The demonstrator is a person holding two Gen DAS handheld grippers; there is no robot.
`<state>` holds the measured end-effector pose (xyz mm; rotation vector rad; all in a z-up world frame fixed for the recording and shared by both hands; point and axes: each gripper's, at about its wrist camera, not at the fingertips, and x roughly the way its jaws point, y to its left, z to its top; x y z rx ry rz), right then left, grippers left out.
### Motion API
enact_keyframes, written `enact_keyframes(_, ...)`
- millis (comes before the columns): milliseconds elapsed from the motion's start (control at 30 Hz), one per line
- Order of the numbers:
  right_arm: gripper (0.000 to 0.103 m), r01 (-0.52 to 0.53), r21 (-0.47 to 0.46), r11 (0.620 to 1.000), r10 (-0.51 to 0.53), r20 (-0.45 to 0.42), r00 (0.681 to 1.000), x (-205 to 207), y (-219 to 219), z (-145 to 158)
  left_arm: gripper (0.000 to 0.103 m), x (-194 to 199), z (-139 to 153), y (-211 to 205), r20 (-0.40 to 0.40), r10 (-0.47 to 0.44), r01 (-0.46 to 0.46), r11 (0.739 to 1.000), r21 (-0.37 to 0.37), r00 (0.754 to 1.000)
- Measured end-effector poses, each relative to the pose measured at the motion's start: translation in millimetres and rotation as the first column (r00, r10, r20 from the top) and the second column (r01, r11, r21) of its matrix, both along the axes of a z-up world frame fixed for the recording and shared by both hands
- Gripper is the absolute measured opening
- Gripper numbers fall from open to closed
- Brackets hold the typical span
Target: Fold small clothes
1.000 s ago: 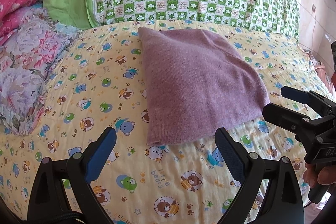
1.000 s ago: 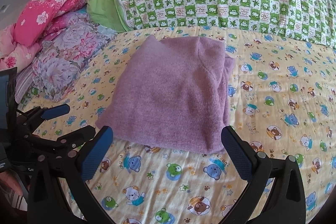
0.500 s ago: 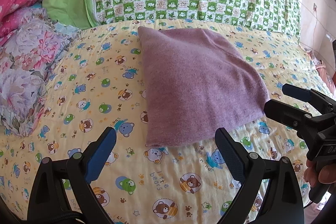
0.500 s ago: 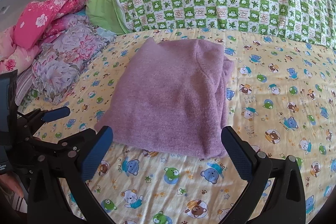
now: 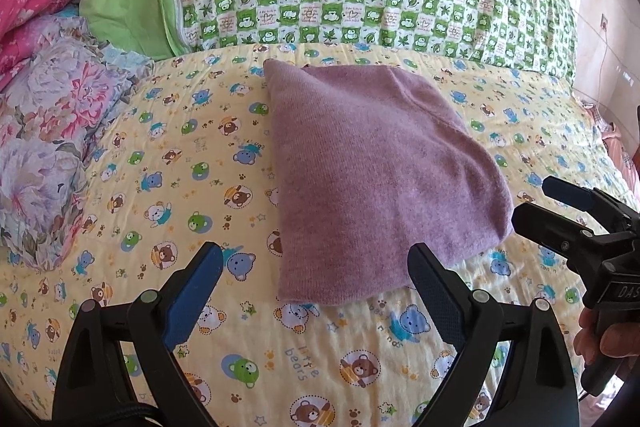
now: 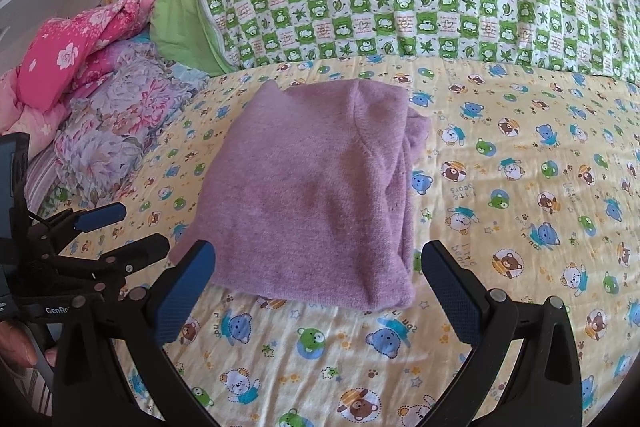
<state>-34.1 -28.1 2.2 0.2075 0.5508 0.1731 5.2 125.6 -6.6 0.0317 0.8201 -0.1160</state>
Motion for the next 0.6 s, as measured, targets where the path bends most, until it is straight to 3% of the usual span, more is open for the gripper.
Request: enact_keyframes(600,0.103,0.007,0.023,1.000,-0.007,-0.011,1.000,3.7,-5.0,1.2,0.094,5.5,-1.3,0.6,-0.023,0.023,-0.023,1.000,-0.012,0.999)
